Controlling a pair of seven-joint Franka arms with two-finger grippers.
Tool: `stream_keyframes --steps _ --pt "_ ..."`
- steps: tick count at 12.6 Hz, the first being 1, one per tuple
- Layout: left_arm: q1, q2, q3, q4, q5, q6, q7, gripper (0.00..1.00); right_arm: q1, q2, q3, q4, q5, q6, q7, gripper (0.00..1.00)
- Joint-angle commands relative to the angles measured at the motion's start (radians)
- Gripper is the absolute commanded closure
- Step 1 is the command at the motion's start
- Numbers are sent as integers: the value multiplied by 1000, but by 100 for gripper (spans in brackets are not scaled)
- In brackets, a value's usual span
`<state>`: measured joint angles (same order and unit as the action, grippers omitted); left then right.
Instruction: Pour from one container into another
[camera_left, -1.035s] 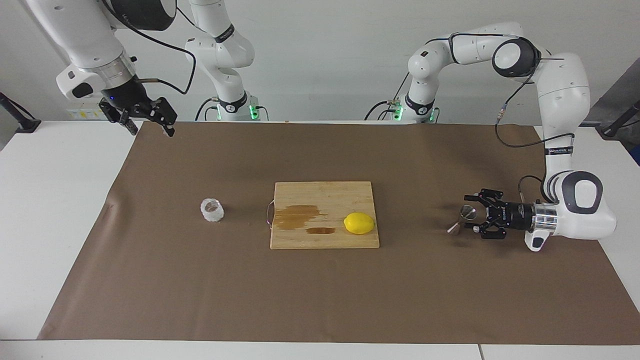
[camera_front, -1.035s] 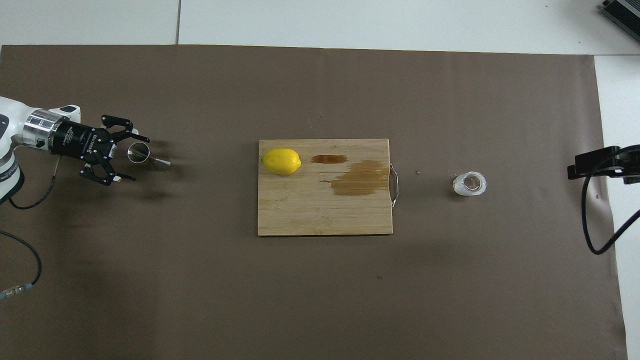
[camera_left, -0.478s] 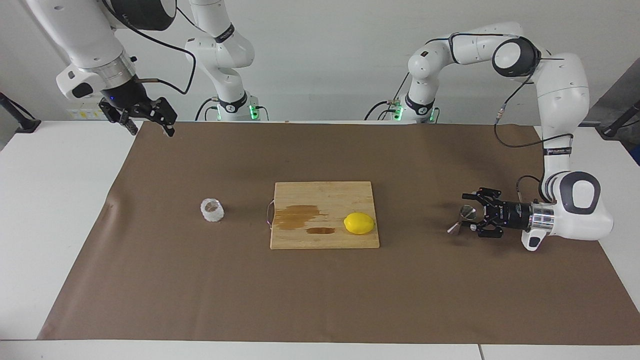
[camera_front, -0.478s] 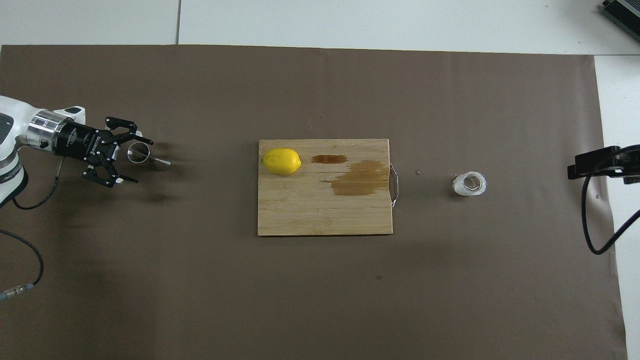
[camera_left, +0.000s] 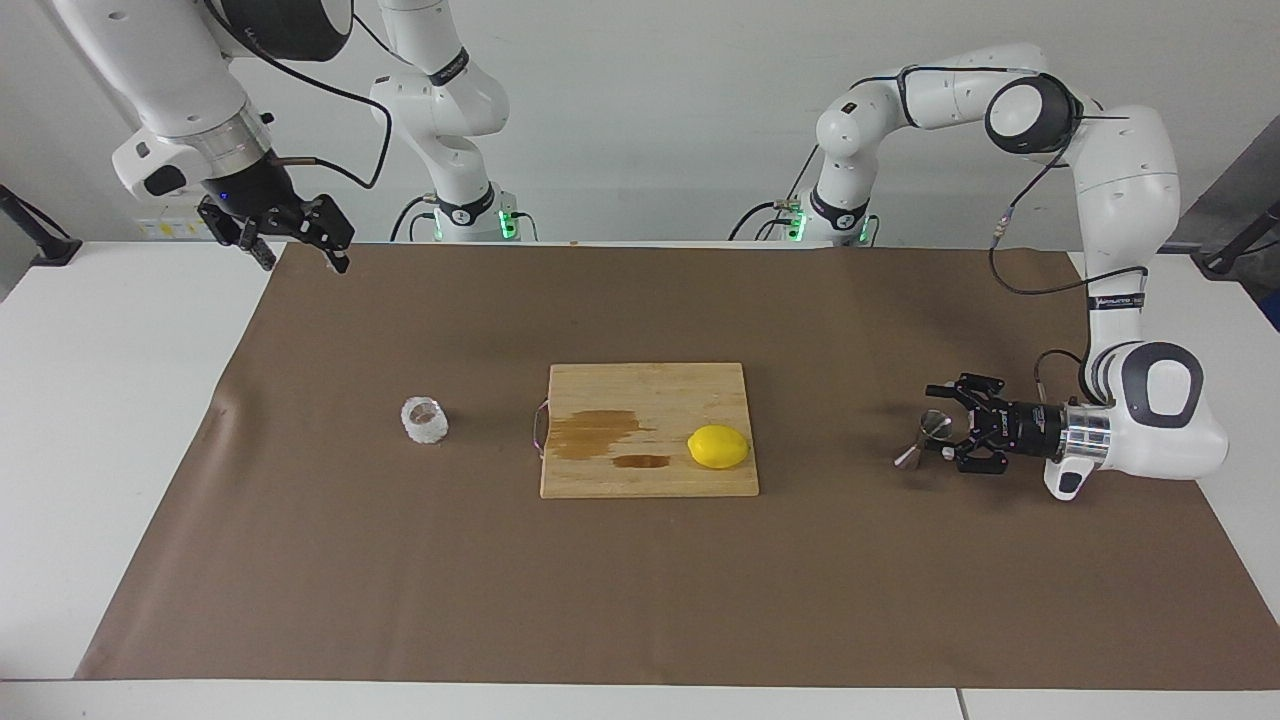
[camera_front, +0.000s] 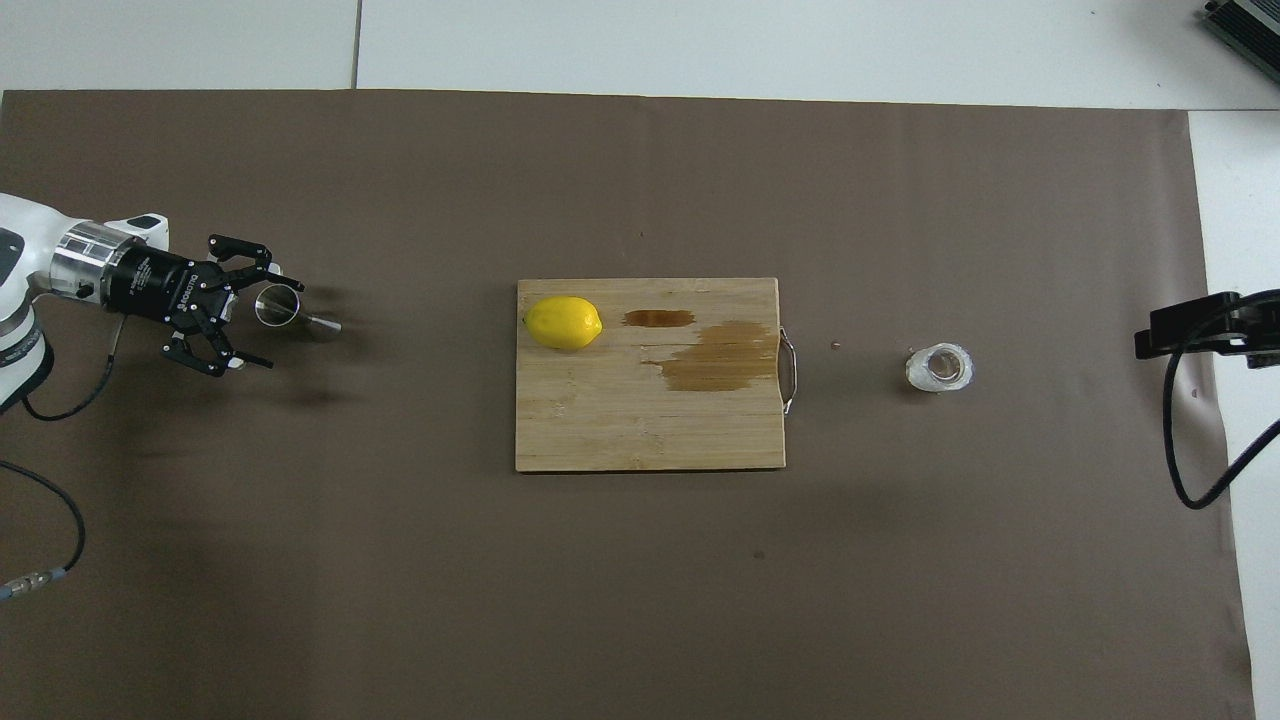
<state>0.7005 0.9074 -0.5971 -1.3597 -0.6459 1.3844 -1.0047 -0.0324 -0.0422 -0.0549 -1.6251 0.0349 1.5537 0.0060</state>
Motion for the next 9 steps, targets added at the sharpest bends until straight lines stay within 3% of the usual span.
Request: stream_keyframes --steps 1,9 --pt "11 7 -12 1 12 -5 -5 0 -3 -1 1 10 16 -20 9 0" --pt "11 7 -13 1 12 39 -3 13 -3 -1 1 11 16 -20 9 0"
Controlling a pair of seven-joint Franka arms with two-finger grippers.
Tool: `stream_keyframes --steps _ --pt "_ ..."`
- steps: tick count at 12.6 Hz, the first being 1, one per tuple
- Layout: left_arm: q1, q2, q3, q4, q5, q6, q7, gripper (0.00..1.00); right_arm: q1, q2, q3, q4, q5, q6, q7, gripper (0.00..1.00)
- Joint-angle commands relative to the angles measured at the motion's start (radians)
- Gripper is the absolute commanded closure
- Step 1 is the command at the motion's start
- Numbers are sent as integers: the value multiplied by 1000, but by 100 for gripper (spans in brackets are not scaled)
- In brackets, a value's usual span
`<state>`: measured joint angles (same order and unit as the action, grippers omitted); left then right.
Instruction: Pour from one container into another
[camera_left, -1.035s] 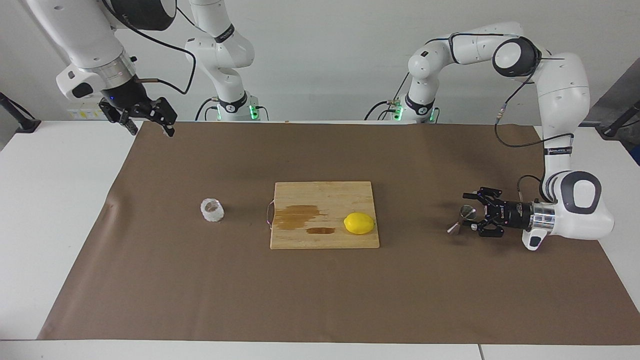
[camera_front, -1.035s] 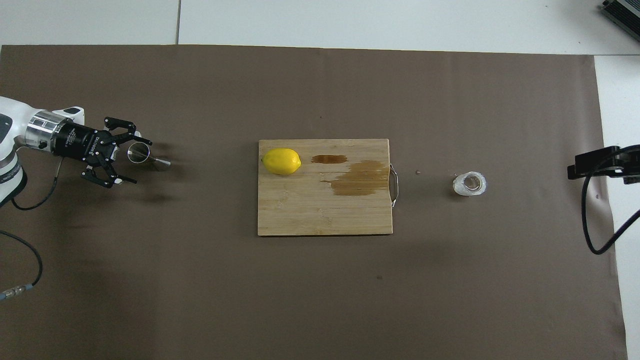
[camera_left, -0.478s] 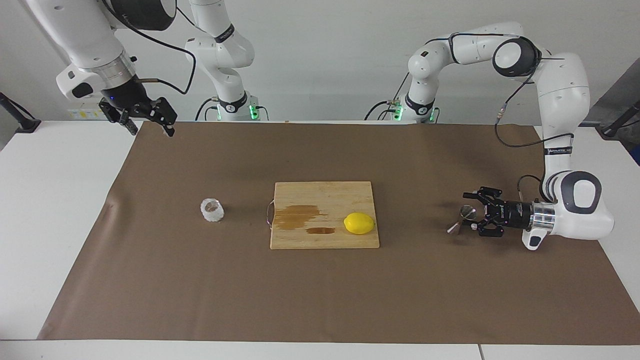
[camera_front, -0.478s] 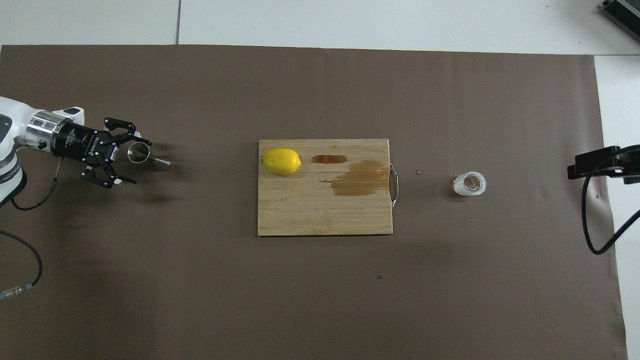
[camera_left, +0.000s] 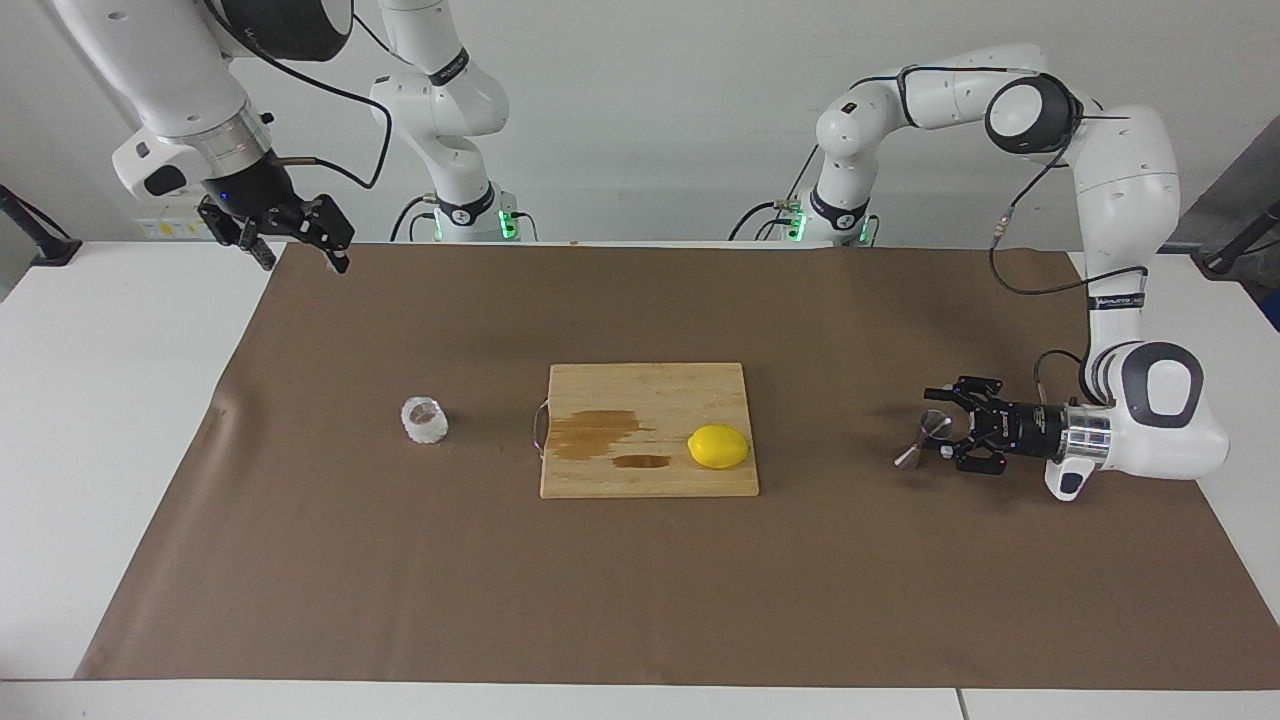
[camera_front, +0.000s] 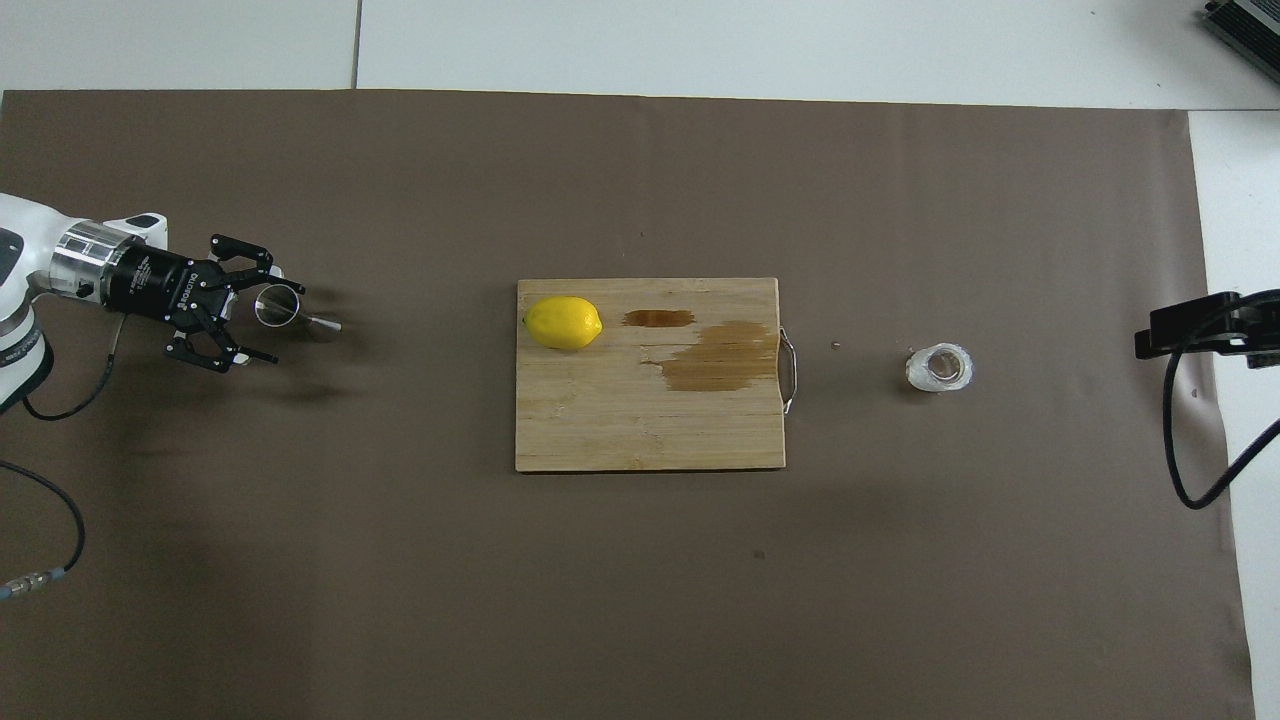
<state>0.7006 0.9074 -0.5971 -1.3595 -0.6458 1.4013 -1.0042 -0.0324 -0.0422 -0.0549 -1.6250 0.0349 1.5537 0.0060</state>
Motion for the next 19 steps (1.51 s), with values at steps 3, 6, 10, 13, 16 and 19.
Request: stream_keyframes --steps 3,6,10,13,16,19 --pt "11 11 -23 0 11 42 -4 13 -4 -1 1 10 16 -20 9 0" --pt "13 13 -27 -1 6 50 -4 20 -4 -1 1 10 16 -18 9 0" --pt "22 11 -29 -1 6 48 -5 29 -3 -1 1 10 16 -18 9 0" --pt "23 11 -30 -1 3 47 -14 57 -4 -1 1 10 16 -18 9 0" --pt "28 11 -33 -1 -5 45 -17 92 -4 -1 1 10 16 -18 9 0" --pt "28 13 -35 -1 -15 42 -16 100 -3 -1 1 10 16 -18 9 0"
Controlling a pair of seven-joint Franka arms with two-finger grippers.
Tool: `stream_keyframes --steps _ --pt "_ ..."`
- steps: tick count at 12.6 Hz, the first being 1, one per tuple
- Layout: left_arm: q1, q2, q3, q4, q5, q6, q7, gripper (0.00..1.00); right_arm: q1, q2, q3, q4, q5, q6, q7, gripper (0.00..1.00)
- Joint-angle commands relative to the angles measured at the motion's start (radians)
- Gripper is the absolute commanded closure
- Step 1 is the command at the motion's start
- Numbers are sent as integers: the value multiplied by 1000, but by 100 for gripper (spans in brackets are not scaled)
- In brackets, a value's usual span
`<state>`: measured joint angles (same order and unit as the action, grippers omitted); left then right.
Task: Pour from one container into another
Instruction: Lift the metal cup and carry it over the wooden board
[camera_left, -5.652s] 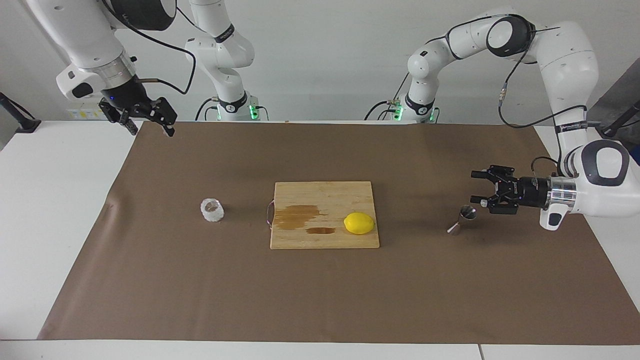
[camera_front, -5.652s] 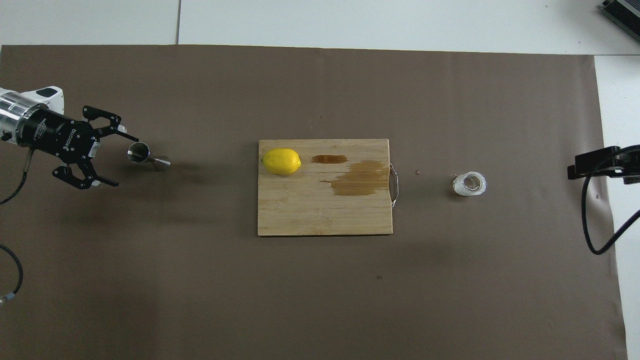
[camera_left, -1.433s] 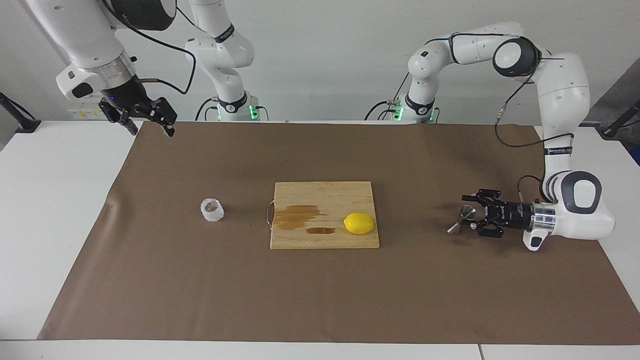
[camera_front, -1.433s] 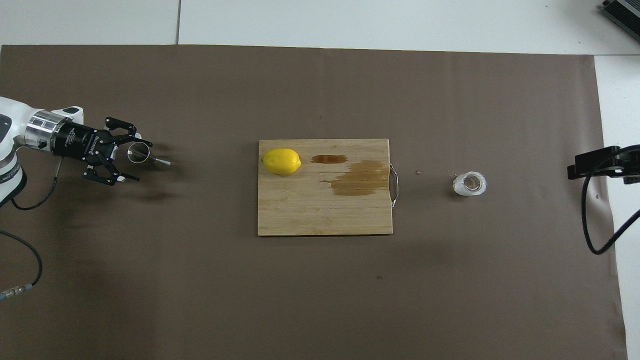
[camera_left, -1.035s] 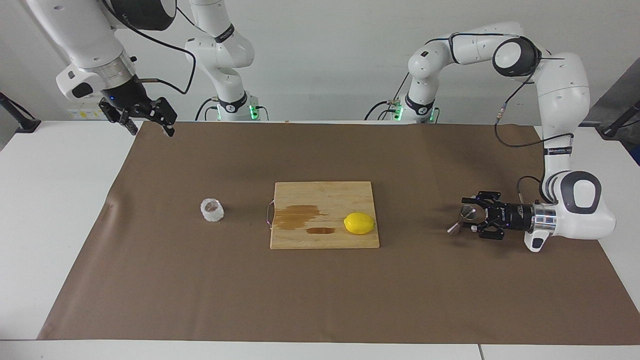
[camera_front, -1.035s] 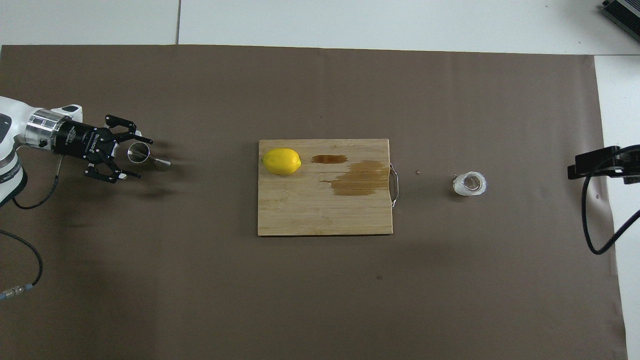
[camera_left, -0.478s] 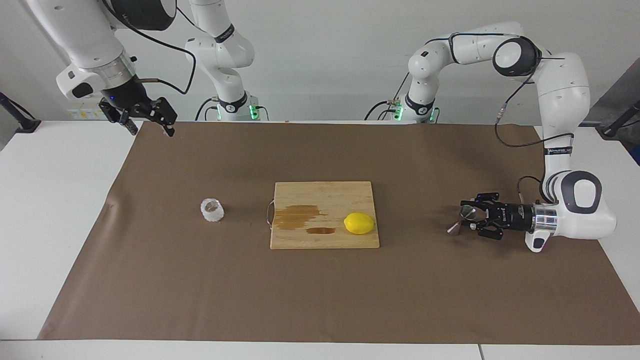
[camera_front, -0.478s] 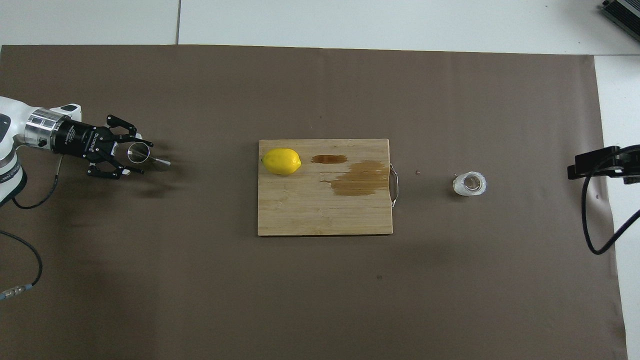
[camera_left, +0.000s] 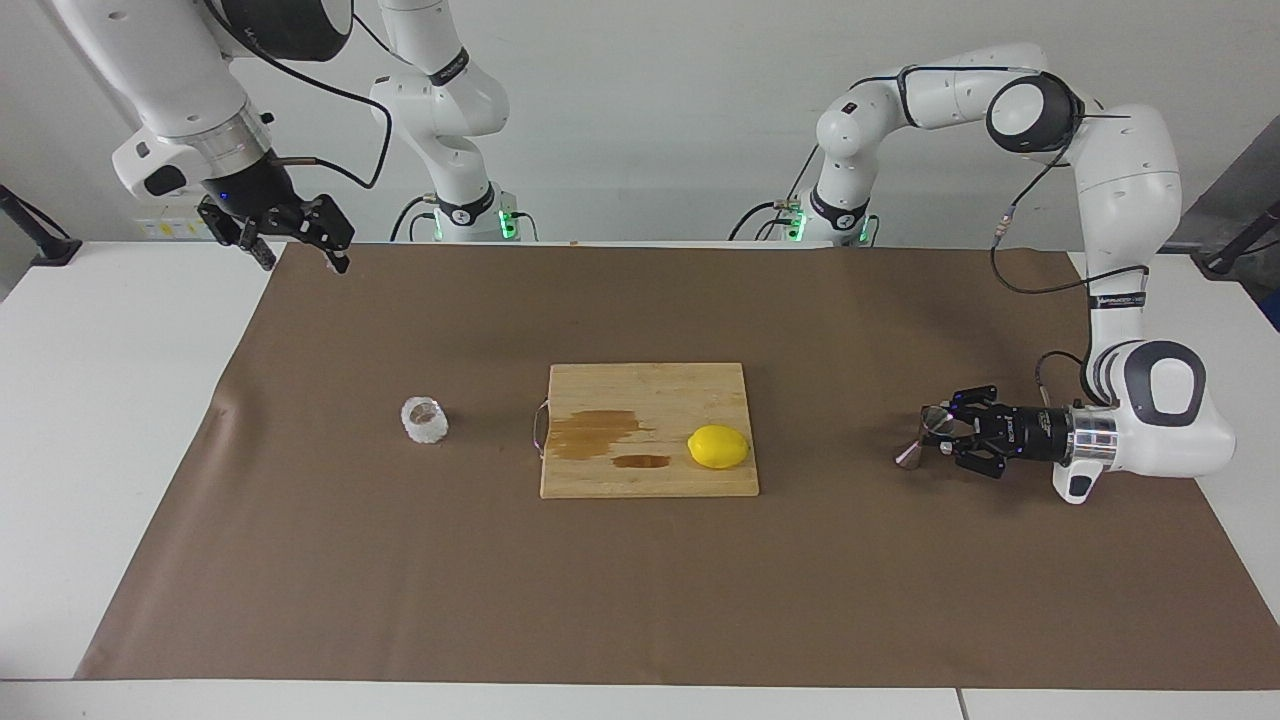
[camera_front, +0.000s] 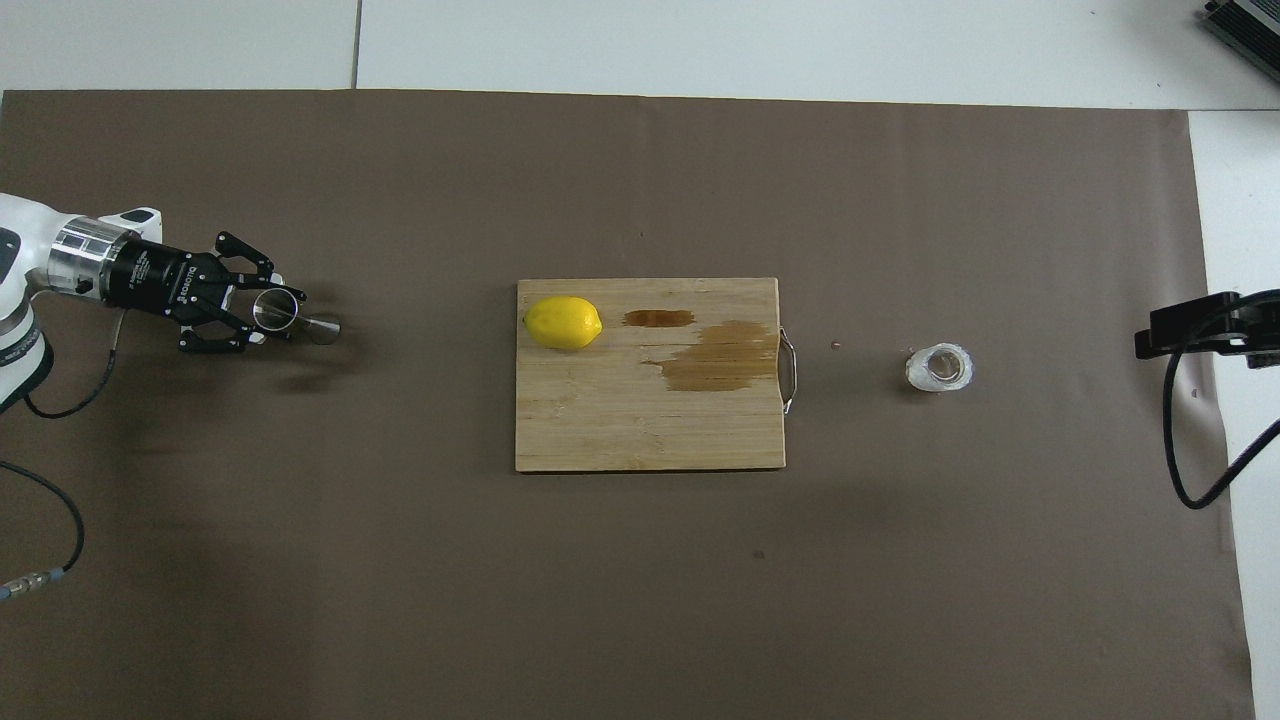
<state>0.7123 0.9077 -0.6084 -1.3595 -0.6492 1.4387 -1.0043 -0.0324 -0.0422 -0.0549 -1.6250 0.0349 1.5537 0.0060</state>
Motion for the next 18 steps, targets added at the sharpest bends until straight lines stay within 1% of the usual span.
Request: stream_keyframes --steps 1,5,7,12,14,18 --pt "13 11 -24 -1 -15 3 -16 100 -4 -1 1 10 16 -20 9 0" --pt "-4 -1 -63 2 -21 -3 -19 100 -4 -1 1 10 16 -18 9 0" --pt "-20 -9 -77 2 -50 -3 -34 100 -4 -1 1 10 16 -18 9 0" --pt "-106 -67 -79 -3 -107 14 -43 100 -4 -1 3 10 16 -18 9 0" --pt "-155 -92 -79 -13 -142 38 -42 100 -3 -1 1 11 16 -20 9 0" --pt "-247 -151 -76 -66 -233 141 -47 100 -3 -1 1 11 16 -20 9 0"
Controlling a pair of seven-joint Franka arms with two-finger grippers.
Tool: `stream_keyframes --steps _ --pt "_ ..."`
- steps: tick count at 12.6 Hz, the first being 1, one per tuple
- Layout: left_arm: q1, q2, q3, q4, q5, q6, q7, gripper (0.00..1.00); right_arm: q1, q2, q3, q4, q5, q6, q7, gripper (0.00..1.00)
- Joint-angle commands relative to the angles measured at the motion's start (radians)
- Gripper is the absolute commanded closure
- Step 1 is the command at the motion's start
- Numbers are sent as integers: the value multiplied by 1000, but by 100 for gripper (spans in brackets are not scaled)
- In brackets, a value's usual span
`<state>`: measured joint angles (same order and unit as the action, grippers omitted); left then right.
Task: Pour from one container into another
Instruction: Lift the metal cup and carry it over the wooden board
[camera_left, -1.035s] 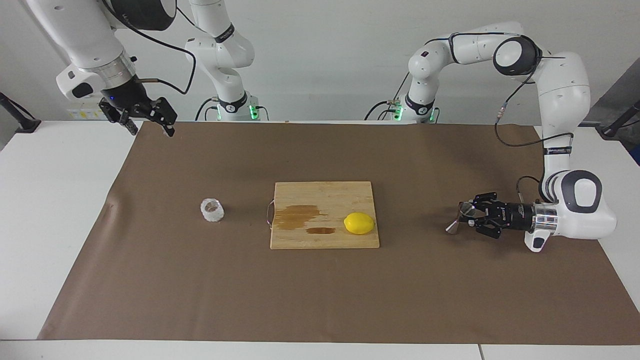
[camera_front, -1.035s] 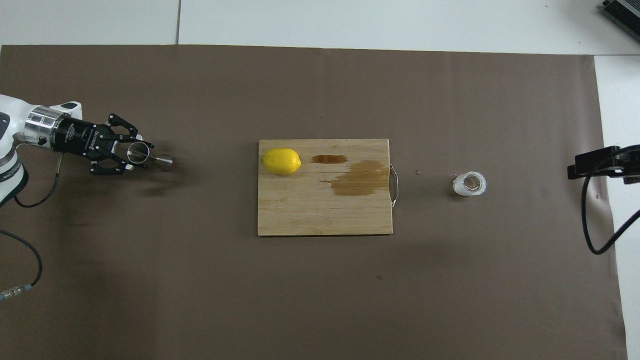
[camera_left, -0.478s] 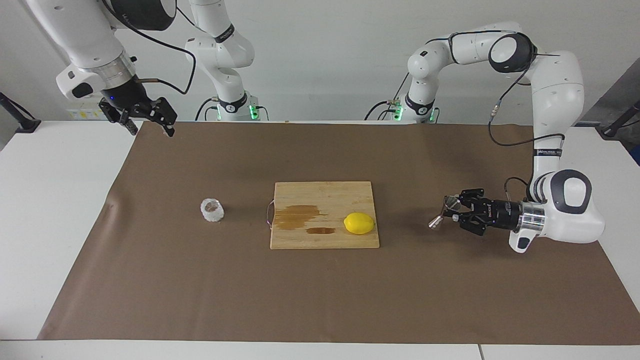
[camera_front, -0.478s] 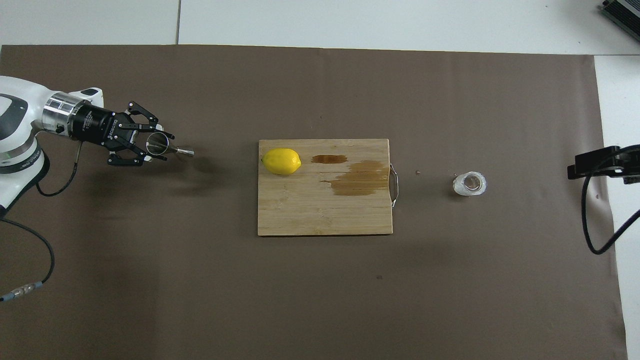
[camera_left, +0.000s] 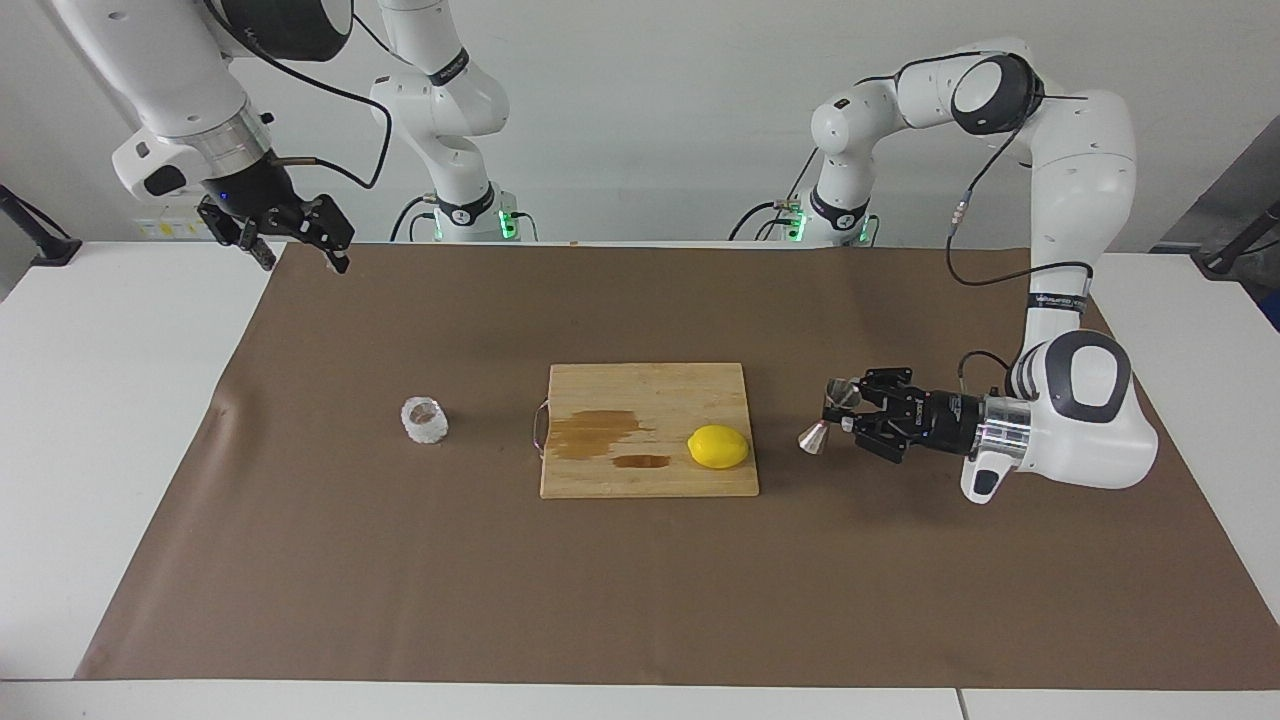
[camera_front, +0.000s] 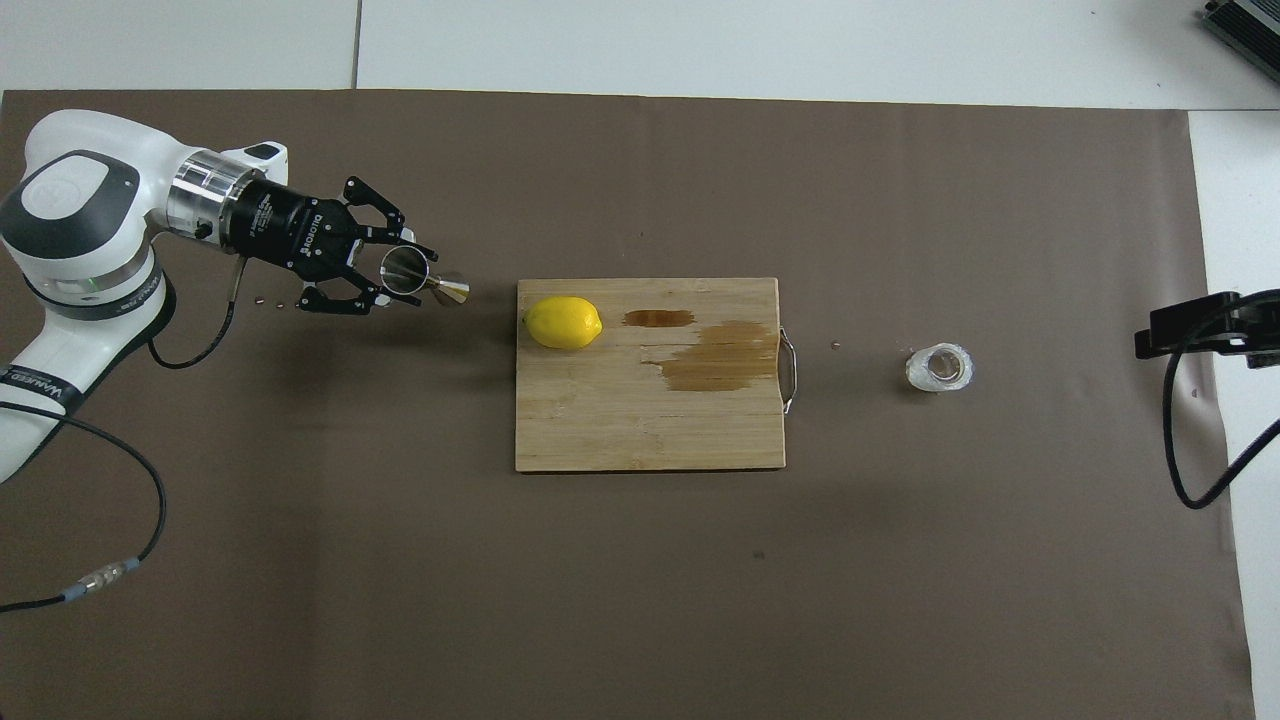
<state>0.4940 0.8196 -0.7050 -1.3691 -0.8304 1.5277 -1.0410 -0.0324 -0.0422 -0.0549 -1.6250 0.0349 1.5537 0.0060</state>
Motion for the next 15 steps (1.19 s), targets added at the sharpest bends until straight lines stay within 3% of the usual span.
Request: stream_keyframes --steps 1,10,15 --pt "-50 -72 22 -64 -71 67 -17 100 -4 -1 1 10 16 -18 9 0" --pt "-248 -132 22 -163 -257 336 -31 100 -4 -1 1 10 16 -18 9 0" --pt "-344 -138 19 -200 -286 491 -28 100 -4 -1 1 10 16 -20 9 0"
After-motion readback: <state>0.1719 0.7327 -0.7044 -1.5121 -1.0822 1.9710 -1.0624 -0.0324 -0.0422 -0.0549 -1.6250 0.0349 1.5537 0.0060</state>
